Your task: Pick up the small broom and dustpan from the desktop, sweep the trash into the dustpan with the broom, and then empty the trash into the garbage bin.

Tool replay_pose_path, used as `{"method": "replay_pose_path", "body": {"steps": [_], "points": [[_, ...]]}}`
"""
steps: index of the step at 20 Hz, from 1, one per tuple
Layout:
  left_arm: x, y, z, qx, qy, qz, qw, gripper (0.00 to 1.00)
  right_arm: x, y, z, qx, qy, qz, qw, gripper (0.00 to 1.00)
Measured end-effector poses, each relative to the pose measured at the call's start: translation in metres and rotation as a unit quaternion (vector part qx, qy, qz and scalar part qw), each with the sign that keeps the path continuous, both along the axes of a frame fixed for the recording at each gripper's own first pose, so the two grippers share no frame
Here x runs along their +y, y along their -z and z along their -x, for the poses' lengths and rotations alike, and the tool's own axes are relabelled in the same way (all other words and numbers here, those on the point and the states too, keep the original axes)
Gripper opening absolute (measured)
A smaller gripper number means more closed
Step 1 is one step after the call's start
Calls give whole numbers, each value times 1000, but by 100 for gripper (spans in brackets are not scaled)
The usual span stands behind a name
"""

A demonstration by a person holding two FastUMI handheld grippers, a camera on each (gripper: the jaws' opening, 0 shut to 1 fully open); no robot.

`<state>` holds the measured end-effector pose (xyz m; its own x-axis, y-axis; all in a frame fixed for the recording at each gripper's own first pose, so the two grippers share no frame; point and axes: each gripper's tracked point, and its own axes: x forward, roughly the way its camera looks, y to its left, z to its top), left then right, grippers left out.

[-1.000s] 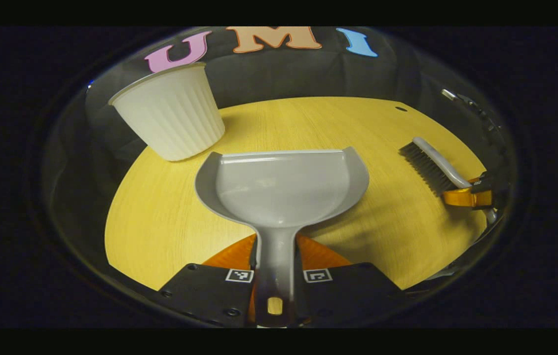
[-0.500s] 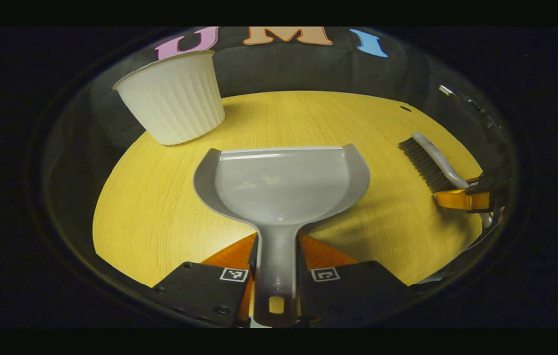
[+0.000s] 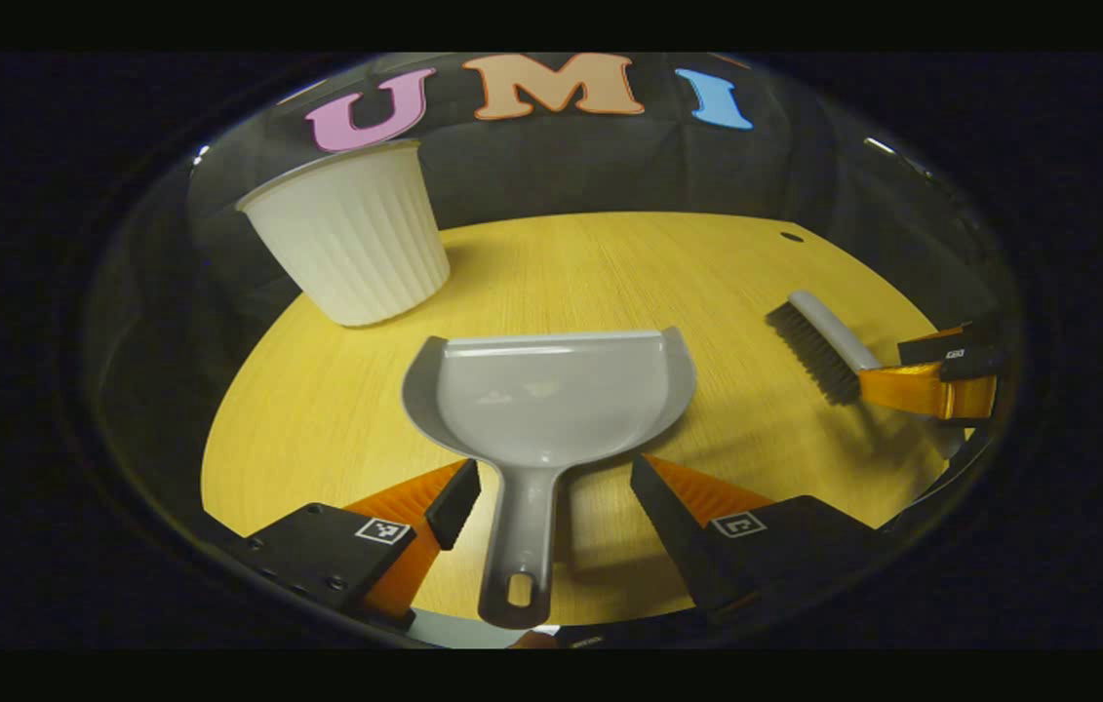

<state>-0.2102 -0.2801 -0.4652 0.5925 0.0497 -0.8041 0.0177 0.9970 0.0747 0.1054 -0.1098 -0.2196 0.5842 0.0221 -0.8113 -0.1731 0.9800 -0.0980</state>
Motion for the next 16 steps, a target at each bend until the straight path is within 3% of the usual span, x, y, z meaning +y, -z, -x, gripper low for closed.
{"method": "replay_pose_path", "body": {"steps": [3,5,7,8,9,11,12,14,16], "points": [[1,-60,-15,-82,-16,-26,996,96,0,-62,-1,-103,-18,-36,994,100],[-3,-112,-23,-146,-27,-34,988,95,2,-107,2,-175,-31,-72,981,100],[-13,-162,-33,-213,-41,-22,976,95,1,-146,11,-242,-38,-94,965,100],[-21,-186,-37,-243,-45,-9,969,100,1,-166,17,-276,-40,-100,955,100],[-28,-208,-41,-276,-45,2,960,95,-2,-186,22,-309,-42,-104,944,100],[-41,-249,-51,-343,-32,23,939,94,-8,-220,29,-386,-41,-104,916,100],[-47,-254,-54,-350,-16,24,936,93,-10,-227,34,-411,-36,-98,906,100],[-49,-257,-49,-347,13,19,937,93,-8,-225,43,-423,-31,-100,900,100],[-53,-267,-55,-366,29,19,930,93,-11,-224,50,-428,-23,-91,899,100]]}}
